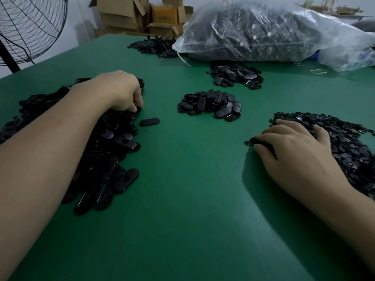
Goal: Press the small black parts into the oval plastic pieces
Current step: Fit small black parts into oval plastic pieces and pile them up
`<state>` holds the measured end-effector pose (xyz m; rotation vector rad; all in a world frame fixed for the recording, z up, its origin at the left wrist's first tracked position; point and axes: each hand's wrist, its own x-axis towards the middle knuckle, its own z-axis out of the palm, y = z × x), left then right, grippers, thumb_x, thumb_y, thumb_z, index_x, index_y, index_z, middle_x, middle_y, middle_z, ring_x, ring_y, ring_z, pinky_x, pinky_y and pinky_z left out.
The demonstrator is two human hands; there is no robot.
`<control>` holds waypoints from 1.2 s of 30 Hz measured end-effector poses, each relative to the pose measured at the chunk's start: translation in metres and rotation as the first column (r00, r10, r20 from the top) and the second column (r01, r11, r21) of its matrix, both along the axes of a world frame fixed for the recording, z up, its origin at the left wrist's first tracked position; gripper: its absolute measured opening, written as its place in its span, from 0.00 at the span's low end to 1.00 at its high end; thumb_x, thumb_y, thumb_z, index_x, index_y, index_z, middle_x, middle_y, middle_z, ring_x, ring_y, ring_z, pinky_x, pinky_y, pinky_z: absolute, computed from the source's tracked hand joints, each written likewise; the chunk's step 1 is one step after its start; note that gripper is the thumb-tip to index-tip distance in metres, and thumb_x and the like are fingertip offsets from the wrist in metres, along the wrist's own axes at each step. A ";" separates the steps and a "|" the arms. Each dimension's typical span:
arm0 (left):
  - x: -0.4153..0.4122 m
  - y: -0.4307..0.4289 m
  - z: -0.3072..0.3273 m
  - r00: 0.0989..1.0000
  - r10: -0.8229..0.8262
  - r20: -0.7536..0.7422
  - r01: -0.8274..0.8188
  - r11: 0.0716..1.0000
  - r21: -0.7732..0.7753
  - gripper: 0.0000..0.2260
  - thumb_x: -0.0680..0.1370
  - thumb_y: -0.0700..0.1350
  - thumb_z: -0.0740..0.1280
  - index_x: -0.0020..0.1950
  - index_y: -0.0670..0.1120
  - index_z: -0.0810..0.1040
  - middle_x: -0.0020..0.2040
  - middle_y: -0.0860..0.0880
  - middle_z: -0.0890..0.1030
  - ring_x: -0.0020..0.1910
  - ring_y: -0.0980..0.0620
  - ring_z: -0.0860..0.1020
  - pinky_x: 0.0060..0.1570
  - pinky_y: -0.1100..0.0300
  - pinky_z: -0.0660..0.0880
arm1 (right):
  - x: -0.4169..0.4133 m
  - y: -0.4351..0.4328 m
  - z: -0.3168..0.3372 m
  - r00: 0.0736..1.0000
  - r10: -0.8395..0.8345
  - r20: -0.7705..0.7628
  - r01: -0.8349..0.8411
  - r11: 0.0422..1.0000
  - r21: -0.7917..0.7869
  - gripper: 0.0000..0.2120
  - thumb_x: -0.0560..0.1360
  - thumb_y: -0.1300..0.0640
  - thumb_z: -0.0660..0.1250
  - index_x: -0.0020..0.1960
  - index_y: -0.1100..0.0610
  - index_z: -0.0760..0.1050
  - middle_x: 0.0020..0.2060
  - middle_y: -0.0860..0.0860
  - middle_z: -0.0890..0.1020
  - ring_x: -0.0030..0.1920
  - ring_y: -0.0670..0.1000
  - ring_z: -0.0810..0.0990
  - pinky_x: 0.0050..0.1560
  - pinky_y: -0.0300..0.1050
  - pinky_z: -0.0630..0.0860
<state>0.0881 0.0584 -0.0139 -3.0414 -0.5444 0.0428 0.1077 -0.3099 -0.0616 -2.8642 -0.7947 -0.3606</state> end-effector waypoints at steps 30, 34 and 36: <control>-0.027 -0.109 0.004 0.843 -0.129 0.522 0.517 0.460 -0.722 0.07 0.79 0.38 0.73 0.50 0.51 0.83 0.46 0.52 0.87 0.46 0.57 0.85 0.35 0.65 0.76 | -0.003 0.000 0.005 0.990 0.129 0.060 -0.135 0.985 0.108 0.04 0.79 0.51 0.68 0.48 0.51 0.78 0.45 0.47 0.80 0.53 0.54 0.72 0.51 0.53 0.69; -0.055 -0.138 -0.030 0.867 -0.132 0.481 0.497 0.311 -0.810 0.05 0.79 0.42 0.73 0.49 0.53 0.84 0.44 0.51 0.85 0.39 0.55 0.83 0.37 0.63 0.77 | -0.005 0.002 0.003 0.981 0.193 0.037 -0.192 0.906 0.378 0.02 0.80 0.53 0.67 0.48 0.51 0.77 0.40 0.39 0.76 0.43 0.44 0.73 0.42 0.42 0.69; -0.071 -0.146 -0.041 0.884 -0.106 0.455 0.467 0.202 -0.861 0.04 0.80 0.43 0.72 0.50 0.52 0.83 0.45 0.49 0.86 0.39 0.50 0.86 0.38 0.61 0.79 | -0.009 0.004 0.002 0.973 0.230 -0.028 -0.177 0.815 0.551 0.03 0.80 0.55 0.67 0.47 0.49 0.76 0.37 0.40 0.80 0.40 0.42 0.78 0.37 0.35 0.72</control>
